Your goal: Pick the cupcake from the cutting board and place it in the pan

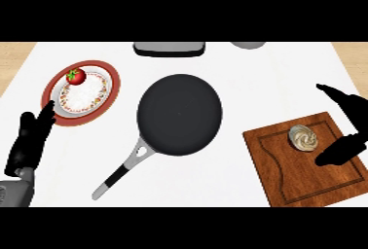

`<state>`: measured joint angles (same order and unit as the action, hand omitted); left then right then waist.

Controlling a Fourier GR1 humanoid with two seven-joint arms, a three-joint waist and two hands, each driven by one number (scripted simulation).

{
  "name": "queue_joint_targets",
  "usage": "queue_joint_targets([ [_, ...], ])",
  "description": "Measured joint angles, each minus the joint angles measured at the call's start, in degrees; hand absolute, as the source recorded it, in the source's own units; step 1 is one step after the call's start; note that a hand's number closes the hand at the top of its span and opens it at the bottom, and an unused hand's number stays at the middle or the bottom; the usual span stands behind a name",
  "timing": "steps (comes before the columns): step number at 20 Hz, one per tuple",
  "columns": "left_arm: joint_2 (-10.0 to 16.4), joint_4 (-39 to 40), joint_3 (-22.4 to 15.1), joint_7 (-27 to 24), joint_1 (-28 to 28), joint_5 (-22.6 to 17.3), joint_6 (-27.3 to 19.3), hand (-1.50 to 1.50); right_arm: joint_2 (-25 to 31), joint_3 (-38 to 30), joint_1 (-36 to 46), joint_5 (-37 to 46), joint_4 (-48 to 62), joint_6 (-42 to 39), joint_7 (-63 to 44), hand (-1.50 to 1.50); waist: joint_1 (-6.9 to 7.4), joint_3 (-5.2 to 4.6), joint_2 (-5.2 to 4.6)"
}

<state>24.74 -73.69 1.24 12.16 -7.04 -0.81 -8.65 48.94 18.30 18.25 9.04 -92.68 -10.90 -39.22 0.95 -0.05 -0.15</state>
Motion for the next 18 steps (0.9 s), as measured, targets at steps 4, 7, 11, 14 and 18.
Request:
queue_joint_targets([
  [4,-0.57,1.07,1.12,0.16,-0.96,0.89,0.52,0.00,-3.90,0.12,-0.42,4.36,1.40,-1.97,-0.63,-1.50,-0.53,0.03,0.08],
  [7,-0.59,0.58,2.29,-0.13,-0.29,1.11,1.43,0.00,-6.46,-0.55,-0.54,8.03,3.11,-3.06,-0.52,-1.50,-0.65,0.04,0.12],
  [11,-1.39,-0.15,2.95,0.07,0.27,1.80,2.03,0.00,-9.01,-1.47,-0.38,12.32,5.89,-4.74,0.30,-1.50,-0.70,0.04,0.14],
  [14,-1.79,2.01,3.89,-0.49,-1.40,2.50,2.51,0.00,-10.37,-2.66,-0.82,14.48,6.60,-6.76,0.79,-1.50,-0.86,0.05,0.14],
  [18,-2.21,1.72,4.82,-0.30,-1.08,3.35,3.43,0.00,-14.26,-3.56,-1.27,17.99,6.73,-8.14,0.47,-1.50,-0.85,0.04,0.16],
])
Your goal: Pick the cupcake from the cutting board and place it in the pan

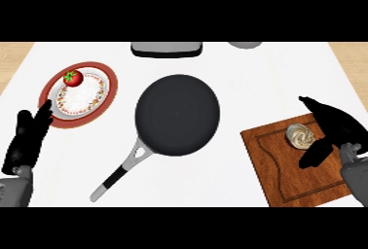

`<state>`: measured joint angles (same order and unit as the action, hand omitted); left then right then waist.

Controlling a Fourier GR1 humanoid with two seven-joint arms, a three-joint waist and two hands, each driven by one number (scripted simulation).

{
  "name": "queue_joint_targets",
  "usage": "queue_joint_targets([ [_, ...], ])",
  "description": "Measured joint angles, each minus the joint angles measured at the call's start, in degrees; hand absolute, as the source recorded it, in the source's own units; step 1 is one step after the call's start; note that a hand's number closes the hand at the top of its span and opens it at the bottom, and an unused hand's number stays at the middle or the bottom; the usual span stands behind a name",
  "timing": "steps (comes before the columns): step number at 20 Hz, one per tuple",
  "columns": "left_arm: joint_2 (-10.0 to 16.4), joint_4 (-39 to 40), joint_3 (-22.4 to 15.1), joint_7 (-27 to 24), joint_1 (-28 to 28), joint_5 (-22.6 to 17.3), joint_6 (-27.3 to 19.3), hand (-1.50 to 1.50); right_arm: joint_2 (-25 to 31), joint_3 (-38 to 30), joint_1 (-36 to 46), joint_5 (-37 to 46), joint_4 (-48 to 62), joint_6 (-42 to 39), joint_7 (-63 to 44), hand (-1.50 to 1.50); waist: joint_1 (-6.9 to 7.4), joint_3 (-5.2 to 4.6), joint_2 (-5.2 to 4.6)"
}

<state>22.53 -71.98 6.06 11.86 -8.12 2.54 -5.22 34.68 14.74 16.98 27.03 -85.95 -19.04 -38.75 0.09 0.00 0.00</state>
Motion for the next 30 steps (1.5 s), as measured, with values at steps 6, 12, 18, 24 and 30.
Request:
queue_joint_targets([
  [6,-1.35,-1.91,0.69,1.71,0.11,1.57,0.36,0.00,-4.14,-2.16,-0.62,5.73,3.61,0.24,4.34,-1.50,0.02,0.00,0.00],
  [12,-2.50,-3.06,1.78,1.42,1.22,2.68,0.70,0.00,-6.59,-5.09,0.69,9.31,8.14,-0.94,7.80,-1.50,0.08,0.00,0.00],
  [18,-2.83,-3.87,2.98,1.44,2.22,3.33,2.43,0.00,-9.22,-7.23,0.28,12.57,9.45,-2.43,8.05,-1.50,0.04,0.01,0.01],
  [24,-3.73,-4.68,3.80,2.00,2.38,4.07,2.90,0.00,-11.16,-8.33,1.46,16.29,13.40,-2.49,9.58,1.50,0.06,0.01,0.00],
  [30,-4.10,-4.14,4.09,1.99,1.19,5.14,2.54,0.00,-9.59,-6.94,1.45,22.31,16.60,2.66,16.23,1.50,0.05,-0.05,0.02],
])
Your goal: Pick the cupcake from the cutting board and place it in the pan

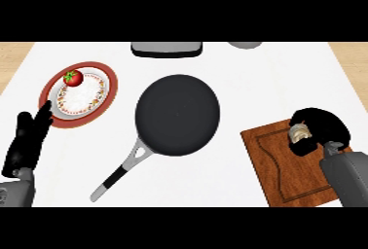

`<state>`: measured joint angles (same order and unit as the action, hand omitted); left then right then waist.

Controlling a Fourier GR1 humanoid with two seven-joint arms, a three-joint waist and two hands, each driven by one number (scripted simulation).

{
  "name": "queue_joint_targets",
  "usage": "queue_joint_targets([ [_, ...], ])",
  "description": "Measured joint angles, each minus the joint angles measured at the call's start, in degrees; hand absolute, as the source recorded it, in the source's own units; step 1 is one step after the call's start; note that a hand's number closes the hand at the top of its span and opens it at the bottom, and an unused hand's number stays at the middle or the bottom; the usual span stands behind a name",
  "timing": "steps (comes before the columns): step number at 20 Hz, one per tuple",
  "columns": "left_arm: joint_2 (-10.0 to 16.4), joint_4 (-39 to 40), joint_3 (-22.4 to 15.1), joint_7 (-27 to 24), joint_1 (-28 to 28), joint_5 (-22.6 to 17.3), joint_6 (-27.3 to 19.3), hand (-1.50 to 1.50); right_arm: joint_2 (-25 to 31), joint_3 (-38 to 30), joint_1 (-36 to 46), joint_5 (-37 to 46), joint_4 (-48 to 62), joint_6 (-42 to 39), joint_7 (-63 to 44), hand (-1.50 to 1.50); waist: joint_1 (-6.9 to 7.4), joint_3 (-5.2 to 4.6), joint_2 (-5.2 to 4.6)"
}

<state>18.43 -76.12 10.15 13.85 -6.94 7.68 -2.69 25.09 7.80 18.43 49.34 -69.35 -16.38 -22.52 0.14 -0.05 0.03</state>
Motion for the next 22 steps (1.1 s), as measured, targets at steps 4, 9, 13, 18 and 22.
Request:
queue_joint_targets([
  [4,0.03,-1.13,0.78,0.44,0.66,-0.10,1.05,0.00,0.04,-1.48,0.30,2.33,0.87,0.87,2.24,1.50,0.01,0.01,0.01],
  [9,-0.36,-1.43,1.34,0.67,1.53,0.14,1.01,0.00,-3.15,1.06,-8.41,4.59,-11.44,1.43,-2.20,1.50,-0.78,-0.06,0.26],
  [13,-0.38,-1.28,1.54,0.94,1.70,0.31,0.84,0.00,-6.37,7.10,-20.90,8.24,-25.18,3.70,-7.28,1.50,-1.69,-0.11,0.51],
  [18,-0.49,-1.42,1.67,0.84,1.58,0.26,1.02,0.00,-7.60,12.55,-31.08,13.46,-40.14,8.11,-10.74,1.50,-1.57,-0.02,0.40],
  [22,-0.47,-0.96,1.74,0.14,1.80,0.39,1.08,0.00,-8.10,15.49,-31.78,19.02,-48.29,15.39,-9.83,1.50,-1.46,0.01,0.47],
])
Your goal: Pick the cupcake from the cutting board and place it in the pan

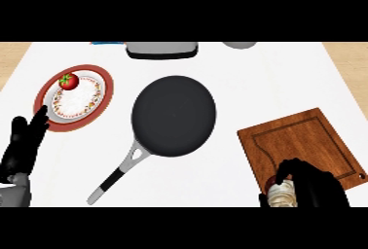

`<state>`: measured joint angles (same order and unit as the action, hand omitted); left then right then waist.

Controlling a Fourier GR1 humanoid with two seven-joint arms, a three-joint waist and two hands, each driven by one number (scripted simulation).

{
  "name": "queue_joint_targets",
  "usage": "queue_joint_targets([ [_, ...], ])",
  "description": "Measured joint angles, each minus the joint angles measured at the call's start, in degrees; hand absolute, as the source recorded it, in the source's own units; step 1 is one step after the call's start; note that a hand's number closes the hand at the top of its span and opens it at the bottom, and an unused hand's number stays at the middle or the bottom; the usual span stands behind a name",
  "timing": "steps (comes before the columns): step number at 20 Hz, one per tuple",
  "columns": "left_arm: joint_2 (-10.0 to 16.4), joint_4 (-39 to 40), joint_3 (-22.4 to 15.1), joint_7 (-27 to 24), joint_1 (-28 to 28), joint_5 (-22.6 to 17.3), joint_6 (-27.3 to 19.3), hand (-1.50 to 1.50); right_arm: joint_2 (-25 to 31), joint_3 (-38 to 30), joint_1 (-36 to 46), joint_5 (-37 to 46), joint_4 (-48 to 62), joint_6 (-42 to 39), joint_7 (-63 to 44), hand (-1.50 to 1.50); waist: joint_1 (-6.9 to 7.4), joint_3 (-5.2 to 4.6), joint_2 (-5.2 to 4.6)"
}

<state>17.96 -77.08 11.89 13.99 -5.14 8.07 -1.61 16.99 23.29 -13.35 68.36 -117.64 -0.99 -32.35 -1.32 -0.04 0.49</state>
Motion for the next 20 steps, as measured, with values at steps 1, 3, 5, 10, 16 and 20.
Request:
queue_joint_targets([
  [1,0.12,-0.15,-0.02,0.36,-0.26,0.11,-0.02,0.00,-0.46,1.02,0.00,1.21,-2.03,1.28,0.01,1.50,0.07,0.00,-0.01],
  [3,0.00,0.61,-0.07,-0.48,-0.27,0.17,0.18,0.00,-1.25,3.29,0.37,3.55,-5.37,2.11,-0.24,1.50,0.36,0.00,-0.12],
  [5,0.37,0.12,0.15,0.82,-1.42,-0.16,0.60,0.00,-2.54,5.35,1.28,5.43,-7.65,1.73,-1.03,1.50,0.65,0.00,-0.21],
  [10,-0.69,-1.61,-0.67,1.21,-0.94,0.48,0.38,0.00,-9.01,7.09,9.50,7.42,-5.83,-1.51,-4.04,1.50,1.34,0.01,-0.39],
  [16,-0.55,-1.06,-0.37,0.37,-0.99,0.52,1.07,0.00,-14.94,4.77,23.03,3.27,5.40,0.68,-8.46,1.50,1.84,0.02,-0.58],
  [20,-1.01,-0.10,-0.42,-0.20,-1.48,0.88,0.69,0.00,-16.20,1.61,31.56,-2.89,16.44,6.78,-9.20,1.50,2.19,0.04,-0.71],
])
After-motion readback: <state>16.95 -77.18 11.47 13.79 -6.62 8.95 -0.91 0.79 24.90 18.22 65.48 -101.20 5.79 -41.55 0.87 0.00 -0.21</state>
